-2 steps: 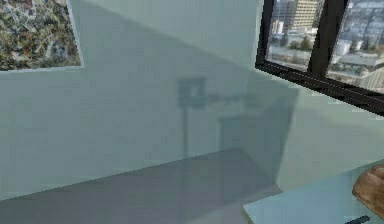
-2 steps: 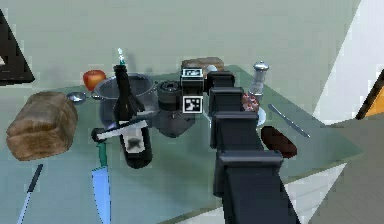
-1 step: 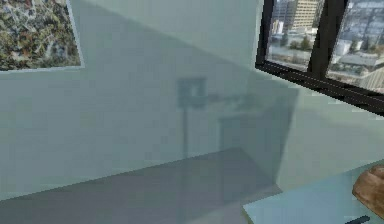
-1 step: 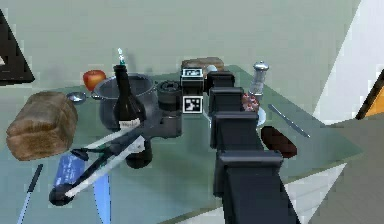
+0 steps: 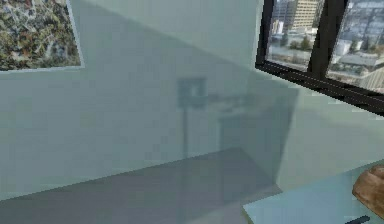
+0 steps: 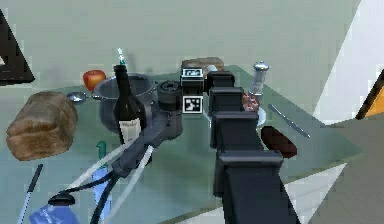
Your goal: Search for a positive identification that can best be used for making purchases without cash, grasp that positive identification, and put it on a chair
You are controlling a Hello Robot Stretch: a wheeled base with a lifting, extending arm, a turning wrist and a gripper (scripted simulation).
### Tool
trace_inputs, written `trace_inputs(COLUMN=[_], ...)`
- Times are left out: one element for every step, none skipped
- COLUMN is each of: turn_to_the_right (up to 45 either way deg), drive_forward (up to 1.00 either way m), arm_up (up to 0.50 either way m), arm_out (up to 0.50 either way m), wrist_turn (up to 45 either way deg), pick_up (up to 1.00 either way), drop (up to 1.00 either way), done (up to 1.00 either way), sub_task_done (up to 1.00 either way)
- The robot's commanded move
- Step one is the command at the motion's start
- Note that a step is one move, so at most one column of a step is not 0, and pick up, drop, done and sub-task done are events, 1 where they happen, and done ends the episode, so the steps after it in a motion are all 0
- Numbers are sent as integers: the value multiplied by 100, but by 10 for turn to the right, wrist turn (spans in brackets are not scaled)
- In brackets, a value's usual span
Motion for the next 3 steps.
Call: trace_inputs(turn_to_the_right=[0, -450, -450], drive_forward=[0, 0, 0], arm_up=[0, 0, 0], arm_out=[-18, 0, 0], wrist_turn=[0, 0, 0], pick_up=[0, 0, 0], drop=[0, 0, 0], done=[0, 0, 0], sub_task_done=[0, 0, 0])
